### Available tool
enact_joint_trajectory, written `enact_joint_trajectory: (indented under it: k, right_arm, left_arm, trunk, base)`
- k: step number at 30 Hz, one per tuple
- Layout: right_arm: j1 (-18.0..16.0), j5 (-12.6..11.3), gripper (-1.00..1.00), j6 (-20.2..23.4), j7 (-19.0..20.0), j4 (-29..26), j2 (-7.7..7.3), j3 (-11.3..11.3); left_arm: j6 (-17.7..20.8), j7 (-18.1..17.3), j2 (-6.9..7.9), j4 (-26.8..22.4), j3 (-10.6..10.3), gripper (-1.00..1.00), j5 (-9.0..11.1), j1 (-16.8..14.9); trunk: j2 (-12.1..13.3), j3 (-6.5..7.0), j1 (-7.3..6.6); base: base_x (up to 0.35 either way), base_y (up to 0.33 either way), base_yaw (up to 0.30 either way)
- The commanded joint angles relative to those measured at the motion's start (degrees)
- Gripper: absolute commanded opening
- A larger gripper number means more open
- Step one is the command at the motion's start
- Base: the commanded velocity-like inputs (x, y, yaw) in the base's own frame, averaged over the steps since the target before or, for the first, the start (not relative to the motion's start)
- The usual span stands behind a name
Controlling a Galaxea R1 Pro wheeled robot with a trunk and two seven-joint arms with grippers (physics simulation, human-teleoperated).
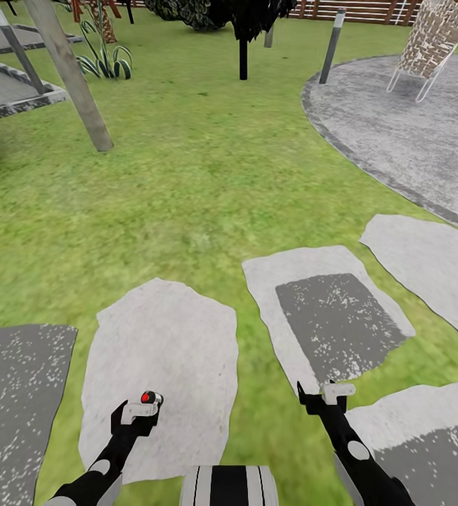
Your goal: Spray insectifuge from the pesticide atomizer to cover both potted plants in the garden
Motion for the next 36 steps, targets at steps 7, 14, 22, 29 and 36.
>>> enact_joint_trajectory:
  k: [7,14,22,29,36]
  right_arm:
    - [0.0,0.1,1.00,-0.2,0.1,0.0,-0.01,0.0]
    - [0.0,0.1,1.00,-0.2,0.1,0.0,-0.01,0.0]
    - [0.0,0.1,1.00,-0.2,0.1,0.0,-0.01,0.0]
    - [0.0,0.1,1.00,-0.2,0.1,0.0,-0.01,0.0]
    - [0.0,0.1,1.00,-0.2,0.1,0.0,-0.01,0.0]
  left_arm:
    - [-0.2,0.0,0.07,0.1,-0.4,1.00,0.4,0.0]
    - [-0.2,0.0,0.08,0.1,-0.3,1.00,0.4,0.0]
    - [-0.2,0.0,0.08,0.1,-0.3,1.00,0.4,0.0]
    - [-0.2,0.0,0.07,0.1,-0.4,1.00,0.4,0.0]
    - [-0.3,0.0,0.11,0.1,-0.4,1.00,0.4,0.0]
  trunk:
    - [0.0,-0.03,-0.01]
    - [0.0,-0.03,-0.01]
    - [0.0,-0.03,-0.01]
    - [0.0,-0.03,-0.01]
    - [0.0,-0.03,-0.01]
  base:
    - [0.018,0.000,0.000]
    - [0.036,0.000,0.000]
    - [0.003,0.000,0.000]
    - [0.040,-0.049,0.000]
    - [0.008,-0.011,0.000]
